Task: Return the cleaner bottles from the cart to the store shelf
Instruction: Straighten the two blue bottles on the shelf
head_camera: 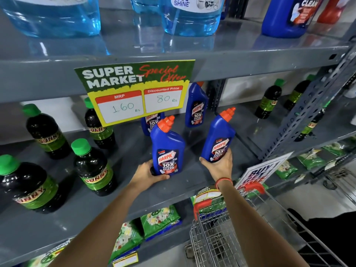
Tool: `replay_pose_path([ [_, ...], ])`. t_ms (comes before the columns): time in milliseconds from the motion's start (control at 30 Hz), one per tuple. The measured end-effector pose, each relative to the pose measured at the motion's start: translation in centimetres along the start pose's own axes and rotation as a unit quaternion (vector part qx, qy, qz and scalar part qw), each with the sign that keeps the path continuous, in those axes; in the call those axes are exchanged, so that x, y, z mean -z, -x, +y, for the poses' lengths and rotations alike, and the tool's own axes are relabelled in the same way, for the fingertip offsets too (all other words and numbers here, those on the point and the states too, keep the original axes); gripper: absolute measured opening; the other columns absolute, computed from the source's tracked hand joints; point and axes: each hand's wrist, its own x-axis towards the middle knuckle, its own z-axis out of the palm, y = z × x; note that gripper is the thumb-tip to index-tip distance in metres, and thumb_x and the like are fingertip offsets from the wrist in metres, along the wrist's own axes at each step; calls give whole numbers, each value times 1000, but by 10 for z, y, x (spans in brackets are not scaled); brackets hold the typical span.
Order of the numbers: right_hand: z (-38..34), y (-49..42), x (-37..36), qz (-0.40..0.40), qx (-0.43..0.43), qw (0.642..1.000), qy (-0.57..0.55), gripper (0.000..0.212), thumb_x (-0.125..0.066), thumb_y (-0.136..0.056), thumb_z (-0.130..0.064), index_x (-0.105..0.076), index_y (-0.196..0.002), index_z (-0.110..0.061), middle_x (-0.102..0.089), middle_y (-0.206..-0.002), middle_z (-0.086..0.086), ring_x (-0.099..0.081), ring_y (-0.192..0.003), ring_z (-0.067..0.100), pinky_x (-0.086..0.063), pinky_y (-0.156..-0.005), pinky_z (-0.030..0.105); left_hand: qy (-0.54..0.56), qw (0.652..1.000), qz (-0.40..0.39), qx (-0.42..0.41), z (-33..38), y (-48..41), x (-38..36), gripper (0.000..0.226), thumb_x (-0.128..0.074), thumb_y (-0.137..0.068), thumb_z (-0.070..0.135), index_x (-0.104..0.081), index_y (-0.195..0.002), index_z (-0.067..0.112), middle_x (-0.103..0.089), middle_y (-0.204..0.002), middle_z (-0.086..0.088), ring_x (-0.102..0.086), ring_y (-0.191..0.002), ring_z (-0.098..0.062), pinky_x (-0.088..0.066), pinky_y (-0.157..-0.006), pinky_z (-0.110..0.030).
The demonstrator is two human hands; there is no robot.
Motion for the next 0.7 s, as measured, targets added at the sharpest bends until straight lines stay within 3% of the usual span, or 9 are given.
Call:
replay_pose_path([
  [100, 3, 1, 3, -16, -10, 1000, 11, 109, -87, -45, -35, -30, -135, -12, -47, -131, 12, -46, -122, 28, -42, -105, 46, -2, 1000, 20, 9, 1, 1, 0, 53, -86, -58, 27, -60, -103, 16, -66, -98, 4, -61, -90, -9, -42, -71, -14],
  [200, 8, 9, 4, 4, -27, 1000, -13, 110, -86, -42, -44, -33, -133, -14, -49, -132, 15, -47, -123, 31, -43, -104, 50, 28, 998, 57, 17, 4, 13, 0, 68, -86, -57, 23, -56, -117, 12, -63, -106, 5, -56, -100, -9, -41, -82, -20],
  [300, 10, 45, 3, 79, -10, 996, -51, 77, -82, -62, -18, -45, -128, -4, -48, -124, 25, -51, -114, 38, -42, -101, 52, 66, 992, 102, 15, -2, 38, 3, 66, -82, -64, 22, -54, -123, 11, -59, -117, 6, -53, -110, -5, -40, -94, -22],
  [400, 3, 105, -9, 122, 77, 987, -76, 41, -69, -75, -17, -58, -111, -1, -51, -107, 23, -57, -93, 37, -51, -84, 47, 122, 976, 179, 16, -15, 83, 22, 37, -75, -73, 14, -62, -108, 11, -65, -107, 1, -60, -88, 12, -46, -80, -7],
  [467, -7, 145, -31, 75, 122, 987, -72, 31, -67, -78, -19, -60, -104, -5, -52, -99, 14, -57, -81, 31, -53, -75, 46, 164, 952, 259, 20, -30, 117, 39, 18, -73, -74, 11, -67, -91, 13, -71, -89, 4, -63, -76, 9, -48, -71, -5],
  [533, -21, 175, -60, -21, 163, 984, -61, 30, -67, -77, -23, -60, -104, -11, -53, -100, 9, -57, -84, 24, -53, -77, 44, 160, 926, 342, 16, -45, 149, 59, 12, -73, -75, 15, -67, -78, 24, -72, -72, 11, -64, -70, 3, -49, -66, -9],
  [633, -46, 195, -104, -174, 178, 967, -53, 52, -72, -72, -28, -54, -118, -12, -51, -109, 5, -53, -99, 11, -47, -90, 34, 143, 872, 466, 38, -75, 174, 88, 24, -77, -70, 25, -56, -76, 34, -67, -79, 1, -63, -75, -15, -51, -71, -21],
  [700, -61, 198, -130, -248, 152, 956, -38, 79, -78, -63, -31, -43, -130, -8, -47, -117, 7, -51, -109, 15, -45, -98, 34, 118, 848, 513, 69, -94, 180, 107, 46, -83, -62, 26, -51, -94, 34, -57, -102, -18, -59, -93, -31, -51, -85, -36],
])
